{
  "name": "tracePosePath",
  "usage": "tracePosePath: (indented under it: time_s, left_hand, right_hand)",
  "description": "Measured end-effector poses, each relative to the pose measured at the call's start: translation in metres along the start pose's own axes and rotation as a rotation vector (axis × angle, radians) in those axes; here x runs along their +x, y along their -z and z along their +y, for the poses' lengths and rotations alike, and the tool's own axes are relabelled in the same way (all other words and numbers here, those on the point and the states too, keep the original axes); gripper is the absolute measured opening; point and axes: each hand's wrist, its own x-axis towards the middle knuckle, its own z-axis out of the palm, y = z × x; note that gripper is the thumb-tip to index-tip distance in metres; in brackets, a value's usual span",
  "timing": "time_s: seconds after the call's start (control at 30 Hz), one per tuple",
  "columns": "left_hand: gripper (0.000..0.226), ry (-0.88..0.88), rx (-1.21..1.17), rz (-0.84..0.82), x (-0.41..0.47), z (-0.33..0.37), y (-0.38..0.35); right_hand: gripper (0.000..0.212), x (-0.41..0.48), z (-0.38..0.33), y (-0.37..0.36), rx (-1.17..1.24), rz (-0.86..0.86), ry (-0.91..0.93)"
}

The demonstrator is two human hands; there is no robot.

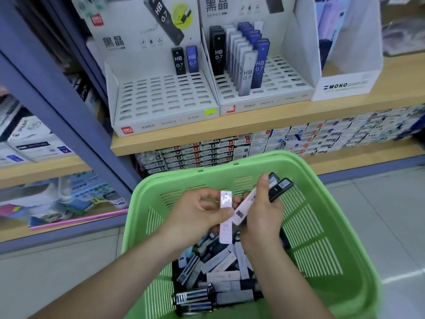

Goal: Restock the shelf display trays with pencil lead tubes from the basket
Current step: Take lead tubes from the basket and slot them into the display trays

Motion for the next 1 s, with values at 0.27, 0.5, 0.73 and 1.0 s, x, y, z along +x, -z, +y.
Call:
tracePosePath:
  time_s: [0.27,0.5,0.73,1.0]
  left_hand:
    - [0.03,-0.164,0.079,-0.192,-0.01,0.068,0.042]
    - [0.036,-0.373,0.553,-0.097,-0.008,0.167,0.058]
    - [0.016,-0.451,-0.133,0.295,0.026,0.235,0.056]
    - [0.018,-0.411,-0.027,0.21,0.057,0.251,0.016]
  right_hand:
    - [0.035,-0.035,-0.067,-0.004,-0.222,-0.582,0.095]
    - [0.025,-0.028,-0.148,-0.036,-0.486,-0.781,0.337]
    - [0.025,-0.01,-0.216,-0.072,-0.671,-0.947,0.356]
    - [0.025,0.022,-0.234,-0.044,-0.331,-0.786,0.012]
